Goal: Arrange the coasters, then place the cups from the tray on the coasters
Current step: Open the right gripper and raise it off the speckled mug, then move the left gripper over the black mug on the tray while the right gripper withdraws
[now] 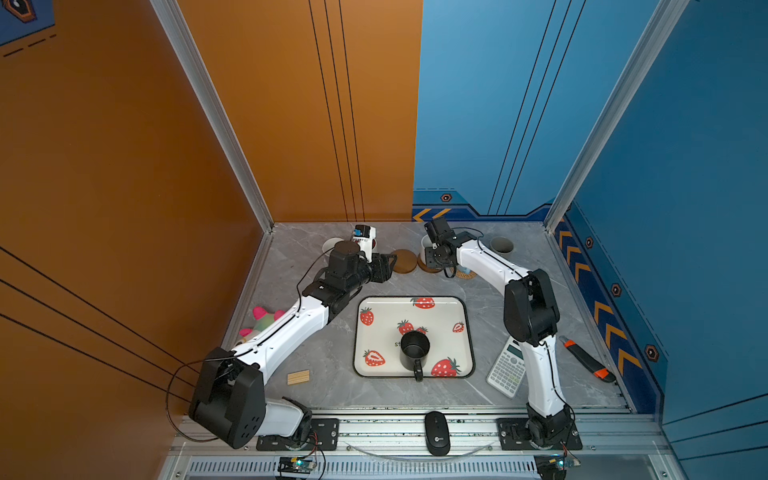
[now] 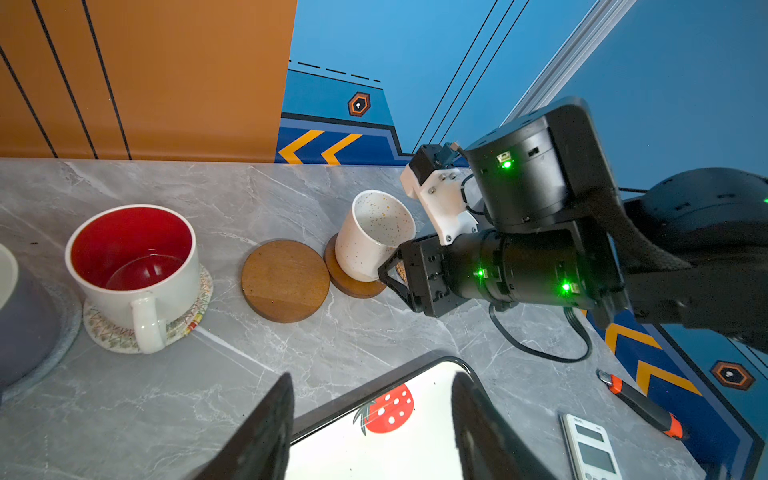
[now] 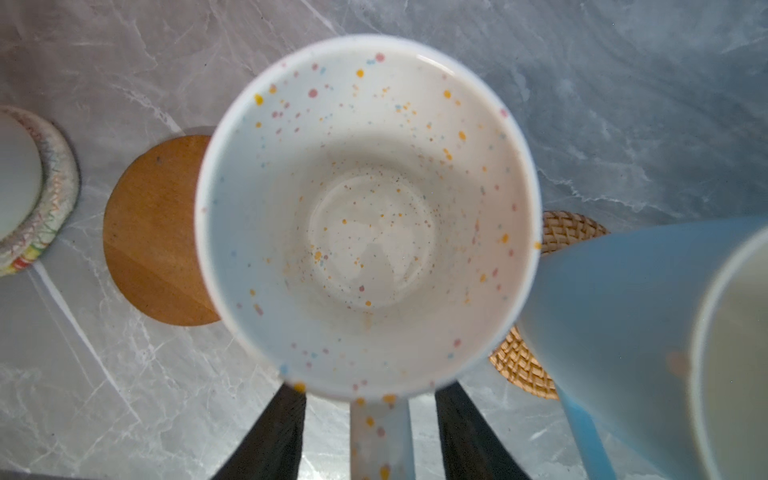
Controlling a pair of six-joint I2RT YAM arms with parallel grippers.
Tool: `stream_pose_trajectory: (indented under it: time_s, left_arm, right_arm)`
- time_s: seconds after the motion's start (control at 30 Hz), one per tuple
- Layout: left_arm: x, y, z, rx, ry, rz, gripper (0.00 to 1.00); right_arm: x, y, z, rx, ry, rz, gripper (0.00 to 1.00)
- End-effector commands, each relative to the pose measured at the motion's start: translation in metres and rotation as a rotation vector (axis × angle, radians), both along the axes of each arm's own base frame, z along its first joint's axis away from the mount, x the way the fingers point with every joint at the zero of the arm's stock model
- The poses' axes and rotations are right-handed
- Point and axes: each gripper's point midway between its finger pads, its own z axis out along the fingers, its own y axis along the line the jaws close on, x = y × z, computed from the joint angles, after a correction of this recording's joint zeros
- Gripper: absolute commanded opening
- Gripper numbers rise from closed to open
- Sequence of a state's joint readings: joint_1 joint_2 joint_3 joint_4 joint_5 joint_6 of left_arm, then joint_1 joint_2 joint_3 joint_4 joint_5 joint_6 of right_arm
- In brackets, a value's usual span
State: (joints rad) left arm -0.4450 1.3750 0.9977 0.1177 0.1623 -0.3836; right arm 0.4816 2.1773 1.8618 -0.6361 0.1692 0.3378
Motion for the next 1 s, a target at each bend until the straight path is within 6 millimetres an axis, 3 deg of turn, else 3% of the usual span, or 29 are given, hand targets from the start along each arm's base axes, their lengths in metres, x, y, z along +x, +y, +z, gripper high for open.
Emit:
stream_pose_trajectory:
  time_s: [0.0, 0.2, 0.3, 0.43, 0.57, 0.63, 0.67, 0.9, 0.97]
  left_arm:
    - [-0.007, 0.000, 0.012, -0.023, -0.033, -0.015, 0.61]
    - [-0.011, 0.000, 0.017, -0.031, -0.042, -0.014, 0.61]
    - [-0.013, -0.002, 0.021, -0.045, -0.042, -0.019, 0.61]
    - [-0.015, -0.010, 0.025, -0.051, -0.048, -0.035, 0.61]
    - [-0.016, -0.021, 0.031, -0.063, -0.049, -0.063, 0.61]
    - [-0.017, -0.026, 0.027, -0.064, -0.033, -0.082, 0.61]
    - [-0.016, -0.030, 0.041, -0.078, -0.055, -0.090, 0.61]
    - [-0.019, -0.041, 0.042, -0.063, -0.028, -0.118, 0.61]
    - [-0.019, -0.044, 0.042, -0.059, -0.014, -0.124, 0.61]
  right_arm:
    - [-0.011, -0.003, 0.050, 0.011, -0.087, -0.009, 0.54]
    - [-0.037, -0.003, 0.091, 0.034, -0.162, 0.002, 0.60]
    - [-0.052, 0.002, 0.120, 0.069, -0.230, 0.014, 0.63]
    - [-0.071, 0.008, 0.157, 0.110, -0.332, 0.013, 0.67]
    - [-0.088, 0.016, 0.180, 0.216, -0.413, -0.012, 0.68]
    - [-0.096, 0.016, 0.184, 0.278, -0.445, -0.044, 0.69]
    - [-0.099, 0.015, 0.184, 0.302, -0.457, -0.062, 0.69]
    - [-0.118, 0.010, 0.186, 0.411, -0.537, -0.097, 0.69]
    - [-0.127, 0.019, 0.185, 0.407, -0.535, -0.068, 0.68]
